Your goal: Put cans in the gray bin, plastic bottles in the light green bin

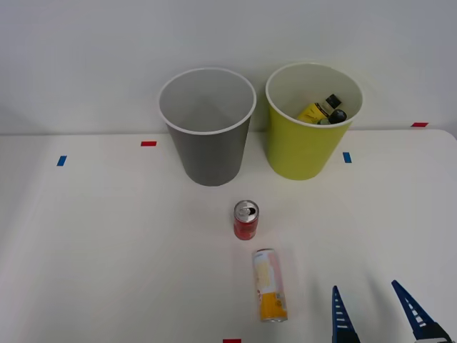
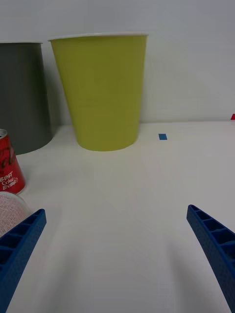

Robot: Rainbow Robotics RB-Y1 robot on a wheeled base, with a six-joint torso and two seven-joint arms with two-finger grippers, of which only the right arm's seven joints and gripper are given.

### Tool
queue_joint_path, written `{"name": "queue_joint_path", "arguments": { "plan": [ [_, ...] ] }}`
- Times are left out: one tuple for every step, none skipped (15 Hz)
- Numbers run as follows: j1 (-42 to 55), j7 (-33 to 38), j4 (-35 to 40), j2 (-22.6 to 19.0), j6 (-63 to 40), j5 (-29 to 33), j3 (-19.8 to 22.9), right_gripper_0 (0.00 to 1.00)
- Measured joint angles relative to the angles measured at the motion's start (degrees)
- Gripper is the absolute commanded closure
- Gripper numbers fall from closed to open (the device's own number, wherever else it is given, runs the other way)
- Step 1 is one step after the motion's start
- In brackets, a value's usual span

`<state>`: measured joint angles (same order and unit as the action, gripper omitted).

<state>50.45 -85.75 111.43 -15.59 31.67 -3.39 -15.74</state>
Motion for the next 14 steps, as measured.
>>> {"name": "queue_joint_path", "arguments": {
  "plan": [
    [-0.4,-0.1,1.3,-1.2,-2.6,-2.3,-0.5,0.0],
    [-1.0,-0.2,2.6,-2.8,-5.4,-5.1,-1.0,0.0],
    [-1.6,-0.4,4.1,-4.4,-8.0,-7.5,-1.3,0.0],
    [-2.2,-0.7,5.8,-6.0,-10.9,-9.7,-1.5,0.0],
    [-2.7,-1.0,7.5,-7.5,-13.5,-11.6,-1.6,0.0],
    [-3.2,-1.2,9.1,-8.9,-16.1,-13.4,-1.7,0.0],
    [-3.8,-1.4,10.6,-10.0,-18.7,-14.8,-1.6,0.0],
    [-4.4,-1.5,12.0,-10.8,-21.1,-15.5,-1.3,0.0],
    [-5.0,-1.6,13.3,-11.4,-23.9,-15.8,-0.8,0.0],
    [-5.8,-1.7,14.5,-11.7,-27.0,-15.8,-0.2,0.0],
    [-6.8,-1.7,15.8,-11.8,-30.8,-15.8,0.5,0.0],
    [-7.6,-1.6,17.2,-11.9,-34.5,-15.8,1.2,0.0],
    [-8.4,-1.5,18.9,-11.8,-39.2,-15.7,1.9,0.0],
    [-9.1,-1.3,20.7,-11.5,-44.0,-15.6,2.7,0.0]
  ]
}}
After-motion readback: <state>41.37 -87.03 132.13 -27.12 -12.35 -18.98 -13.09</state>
